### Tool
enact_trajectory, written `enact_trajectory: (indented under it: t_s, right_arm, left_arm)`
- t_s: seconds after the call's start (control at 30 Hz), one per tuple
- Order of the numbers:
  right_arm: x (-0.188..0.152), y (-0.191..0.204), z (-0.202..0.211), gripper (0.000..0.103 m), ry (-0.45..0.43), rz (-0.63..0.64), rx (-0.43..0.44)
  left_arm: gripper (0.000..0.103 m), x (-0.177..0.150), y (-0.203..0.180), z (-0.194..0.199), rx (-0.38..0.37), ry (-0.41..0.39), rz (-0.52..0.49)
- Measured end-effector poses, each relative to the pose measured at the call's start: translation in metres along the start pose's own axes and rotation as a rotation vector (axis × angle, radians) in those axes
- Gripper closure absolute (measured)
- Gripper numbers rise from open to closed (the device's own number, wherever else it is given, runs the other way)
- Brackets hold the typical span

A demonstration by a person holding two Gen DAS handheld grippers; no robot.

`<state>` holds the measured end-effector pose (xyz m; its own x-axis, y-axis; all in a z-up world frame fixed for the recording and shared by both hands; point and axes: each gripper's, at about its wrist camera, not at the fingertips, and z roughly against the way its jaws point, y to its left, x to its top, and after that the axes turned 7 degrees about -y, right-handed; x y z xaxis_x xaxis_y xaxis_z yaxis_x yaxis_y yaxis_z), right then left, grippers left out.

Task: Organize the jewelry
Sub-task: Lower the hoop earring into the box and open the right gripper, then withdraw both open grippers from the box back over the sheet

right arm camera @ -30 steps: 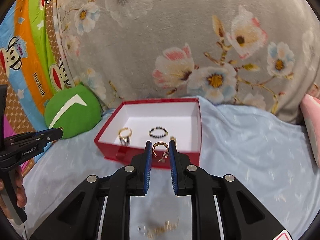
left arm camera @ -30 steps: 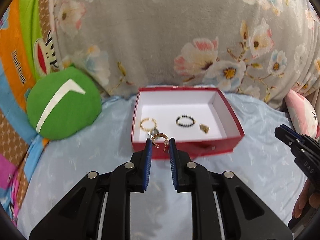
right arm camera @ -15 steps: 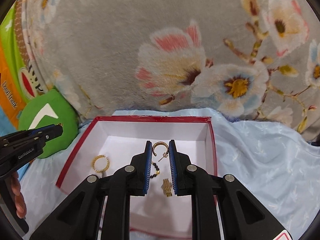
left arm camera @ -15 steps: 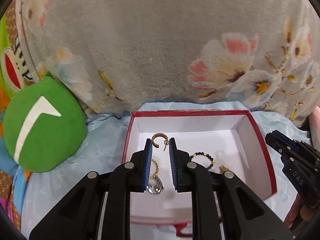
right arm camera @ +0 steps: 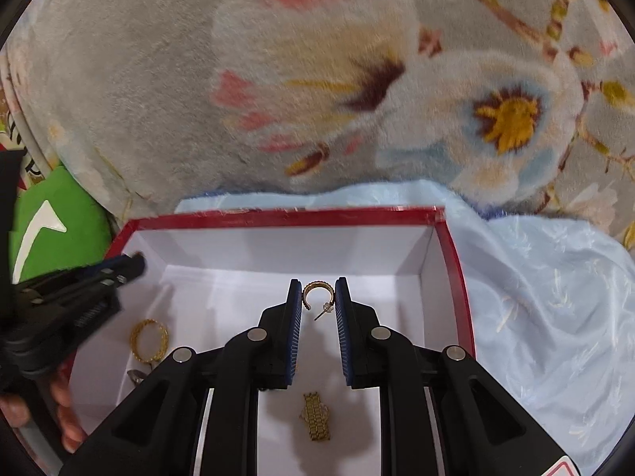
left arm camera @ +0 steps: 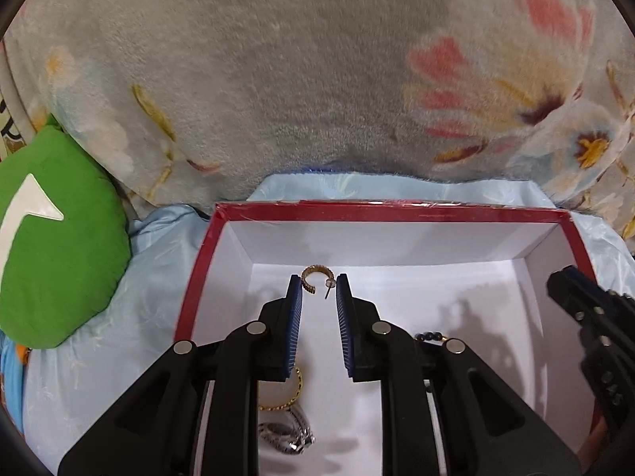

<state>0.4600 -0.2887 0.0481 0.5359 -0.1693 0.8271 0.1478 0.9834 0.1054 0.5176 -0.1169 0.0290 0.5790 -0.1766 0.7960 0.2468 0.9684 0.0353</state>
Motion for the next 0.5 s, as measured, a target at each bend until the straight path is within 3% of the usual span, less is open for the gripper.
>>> enact_trajectory:
  t_s: [0.13, 0.2, 0.37, 0.43, 0.5]
  right_arm:
    - [-0.0017, 0.0019, -0.0033, 0.087, 0.005, 0.017, -0.009]
    - [-0.0021, -0.0006, -0.0057, 0.087, 0.019, 0.001, -0.003]
    - [-0.0034, -0.0002, -0.0079, 0.08, 0.032, 0.002, -0.006]
    - [-0.0039, -0.0002, -0.007, 0.073, 0.024, -0.001, -0.009]
    - [-0.0041, -0.0008, -0.0053, 0.072, 0.016, -0.006, -0.008]
  left_arm:
    - [0.084, -0.0002, -0.0019, -0.0059, 0.027, -0.026, -0.015]
    - [0.079, 0.0013, -0.0002, -0.0089, 0.027, -0.014, -0.007]
    - [0.051, 0.0025, 0.0066, -0.0111, 0.045, -0.008, 0.03]
    - [0.044, 0.0023, 0.0058, -0.0084, 0.049, -0.022, 0.023]
    - [0.043, 0.0023, 0.0052, -0.0072, 0.051, -0.027, 0.016]
